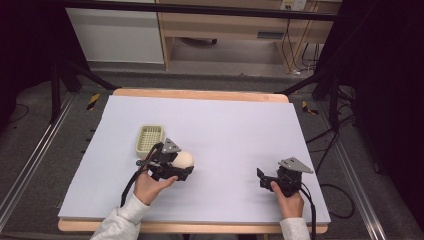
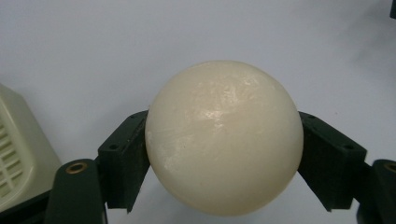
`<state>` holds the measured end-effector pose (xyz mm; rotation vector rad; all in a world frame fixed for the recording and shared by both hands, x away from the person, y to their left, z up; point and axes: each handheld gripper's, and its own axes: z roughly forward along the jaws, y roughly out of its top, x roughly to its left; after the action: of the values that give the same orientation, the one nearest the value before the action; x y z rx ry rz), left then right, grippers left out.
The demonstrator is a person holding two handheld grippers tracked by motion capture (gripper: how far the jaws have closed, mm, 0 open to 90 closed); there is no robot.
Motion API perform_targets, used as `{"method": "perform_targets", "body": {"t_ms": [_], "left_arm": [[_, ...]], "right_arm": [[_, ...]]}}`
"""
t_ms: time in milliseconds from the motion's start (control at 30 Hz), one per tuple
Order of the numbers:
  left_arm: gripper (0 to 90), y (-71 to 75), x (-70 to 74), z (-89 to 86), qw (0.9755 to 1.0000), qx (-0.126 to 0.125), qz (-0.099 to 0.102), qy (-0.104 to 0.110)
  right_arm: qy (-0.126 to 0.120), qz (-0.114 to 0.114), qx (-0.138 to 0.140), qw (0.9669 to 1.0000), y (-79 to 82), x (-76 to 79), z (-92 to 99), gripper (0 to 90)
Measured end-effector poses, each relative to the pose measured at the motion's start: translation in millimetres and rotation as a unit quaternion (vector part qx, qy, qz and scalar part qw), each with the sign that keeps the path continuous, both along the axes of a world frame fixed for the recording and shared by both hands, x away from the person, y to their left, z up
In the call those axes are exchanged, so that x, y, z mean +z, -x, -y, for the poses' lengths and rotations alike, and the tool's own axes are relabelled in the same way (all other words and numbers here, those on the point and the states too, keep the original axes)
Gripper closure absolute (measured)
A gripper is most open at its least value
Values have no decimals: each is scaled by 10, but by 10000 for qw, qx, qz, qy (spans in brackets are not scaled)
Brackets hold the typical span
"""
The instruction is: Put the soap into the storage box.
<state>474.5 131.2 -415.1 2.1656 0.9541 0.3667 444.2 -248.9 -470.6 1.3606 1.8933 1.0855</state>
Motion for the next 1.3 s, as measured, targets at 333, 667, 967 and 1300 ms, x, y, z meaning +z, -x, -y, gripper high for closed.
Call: {"method": "perform_targets", "body": {"t_ms": [333, 667, 967, 1300], "left_arm": [[244, -75, 27, -134, 9998, 213, 15, 46], [244, -154, 71, -292, 9990, 425, 53, 93], [244, -245, 79, -435, 9978, 650, 50, 107], [244, -346, 65, -578, 9963, 852, 6, 69]], "right_arm": [[39, 11, 12, 10000, -9, -10, -4, 38], [31, -2, 18, 10000, -5, -12, -3, 38], [16, -16, 13, 10000, -11, -15, -4, 38], [-9, -53, 48, 10000, -8, -14, -17, 39]]}}
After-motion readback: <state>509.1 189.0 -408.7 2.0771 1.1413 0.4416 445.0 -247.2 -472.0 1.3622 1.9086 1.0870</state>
